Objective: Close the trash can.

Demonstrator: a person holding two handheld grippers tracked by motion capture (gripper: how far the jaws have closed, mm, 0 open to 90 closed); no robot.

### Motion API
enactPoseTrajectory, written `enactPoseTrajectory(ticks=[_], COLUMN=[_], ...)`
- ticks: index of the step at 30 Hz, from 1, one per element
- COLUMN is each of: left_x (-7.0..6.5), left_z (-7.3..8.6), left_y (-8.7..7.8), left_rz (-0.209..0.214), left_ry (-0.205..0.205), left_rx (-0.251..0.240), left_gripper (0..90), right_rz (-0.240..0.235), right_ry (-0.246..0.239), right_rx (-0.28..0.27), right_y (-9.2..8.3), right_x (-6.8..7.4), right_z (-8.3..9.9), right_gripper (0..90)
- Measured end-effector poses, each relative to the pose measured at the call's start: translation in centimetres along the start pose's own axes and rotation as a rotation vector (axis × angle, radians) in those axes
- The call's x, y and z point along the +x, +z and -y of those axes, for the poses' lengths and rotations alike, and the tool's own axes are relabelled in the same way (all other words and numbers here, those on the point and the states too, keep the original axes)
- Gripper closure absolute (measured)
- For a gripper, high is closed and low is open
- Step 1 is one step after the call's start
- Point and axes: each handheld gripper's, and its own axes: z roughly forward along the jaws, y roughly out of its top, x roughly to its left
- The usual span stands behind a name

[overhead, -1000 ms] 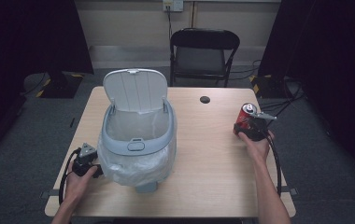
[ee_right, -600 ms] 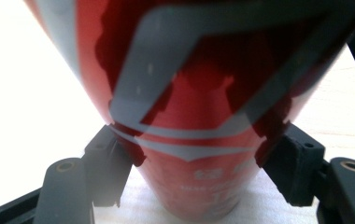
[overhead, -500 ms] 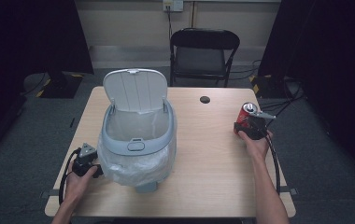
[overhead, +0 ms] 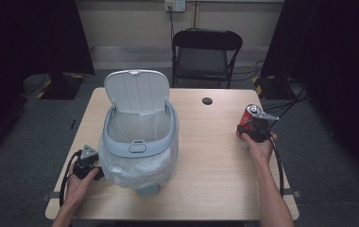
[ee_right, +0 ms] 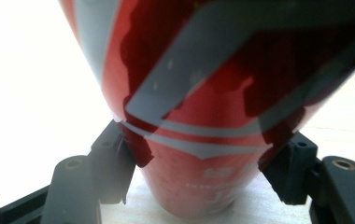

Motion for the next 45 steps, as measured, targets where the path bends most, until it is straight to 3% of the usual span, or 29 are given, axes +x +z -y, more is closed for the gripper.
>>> enactPoseTrajectory(ticks=[18,21,26,28,35,45], left_x=[0.0,0.0,0.0,0.0,0.0,0.1], left_z=[0.0,0.0,0.0,0.0,0.0,0.0], left_y=[0.0,0.0,0.0,0.0,0.0,0.0], left_rz=[-0.005,-0.006,-0.005,-0.005,-0.005,-0.015], left_ry=[-0.002,-0.002,-0.002,-0.002,-0.002,-0.006], left_rx=[0.004,0.005,0.005,0.005,0.004,0.007], left_gripper=[22.6,22.7,22.6,22.7,22.6,20.4], right_rz=[-0.117,-0.161,-0.191,-0.23,-0.268,-0.331], right_ry=[0.023,0.031,0.033,0.048,0.031,0.003], right_rx=[0.011,0.009,-0.004,-0.005,-0.011,-0.046], right_y=[-2.7,-3.5,-4.3,-4.8,-5.9,-8.9], right_x=[1.4,1.8,2.5,3.3,4.6,6.1], right_z=[-0.9,-1.0,-1.2,-1.3,-1.4,-2.0], right_gripper=[34.9,35.0,35.1,35.1,35.2,35.5])
